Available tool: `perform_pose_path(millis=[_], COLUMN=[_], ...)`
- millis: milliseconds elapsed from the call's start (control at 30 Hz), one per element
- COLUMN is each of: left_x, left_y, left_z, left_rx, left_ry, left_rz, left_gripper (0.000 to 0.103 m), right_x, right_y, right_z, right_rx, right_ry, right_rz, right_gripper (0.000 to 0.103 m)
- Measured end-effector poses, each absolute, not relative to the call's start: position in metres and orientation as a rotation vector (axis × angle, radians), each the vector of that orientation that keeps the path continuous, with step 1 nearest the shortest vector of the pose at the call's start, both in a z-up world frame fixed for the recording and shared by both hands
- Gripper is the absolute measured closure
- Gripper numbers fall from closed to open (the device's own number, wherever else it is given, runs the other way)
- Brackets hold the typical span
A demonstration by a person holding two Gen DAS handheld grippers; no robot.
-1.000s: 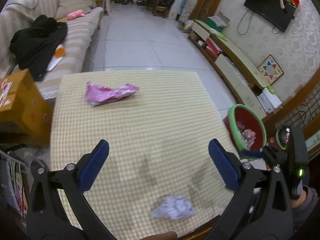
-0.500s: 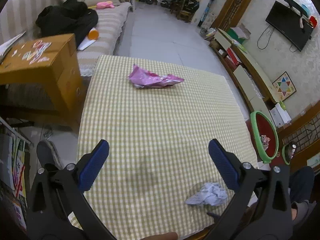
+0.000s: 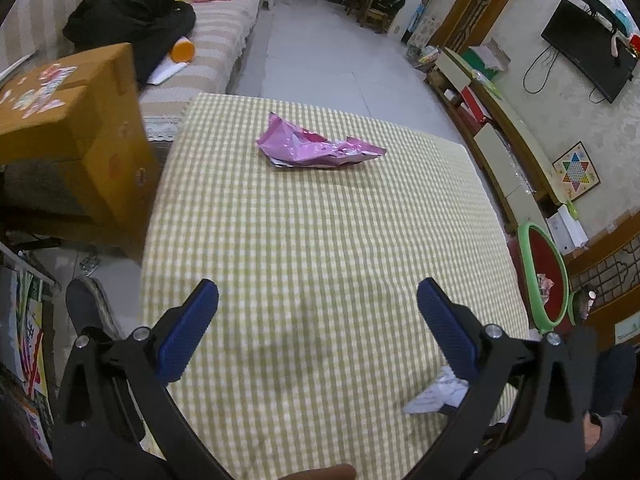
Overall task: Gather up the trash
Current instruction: 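Move the right tool to the white paper ball and grasp it, then grasp the pink foil wrapper with the left tool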
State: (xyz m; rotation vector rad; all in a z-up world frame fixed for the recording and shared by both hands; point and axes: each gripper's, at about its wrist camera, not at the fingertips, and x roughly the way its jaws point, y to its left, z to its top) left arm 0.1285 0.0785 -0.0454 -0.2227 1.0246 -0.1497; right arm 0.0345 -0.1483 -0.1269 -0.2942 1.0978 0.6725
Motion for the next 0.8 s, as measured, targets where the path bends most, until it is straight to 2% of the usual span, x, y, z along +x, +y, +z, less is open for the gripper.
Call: perform_pose_path(millis=[233, 633, 800], left_x=[0.167, 0.260, 0.290], left_y=[0.057, 0.014, 0.008], left_z=[-0.054, -0.083, -0.107], left_rx=[-0.139, 0.359, 0.428], left_ry=[1.030, 1.030, 1.077], left_rz=[-0.157, -0.222, -0.241], left_gripper=[0.006, 0.006, 0.006], right_x=[0.060, 0.087, 0.089], right_y=[-0.187, -0.232, -0.231], right_z=[-0.106, -0.097, -0.096], right_rx=[-0.224, -0.151, -0.142], right_ry=[1.060, 1.049, 1.051], right_rz=[0.554, 0.431, 0.434], right_gripper=[0.057, 0.057, 0.057])
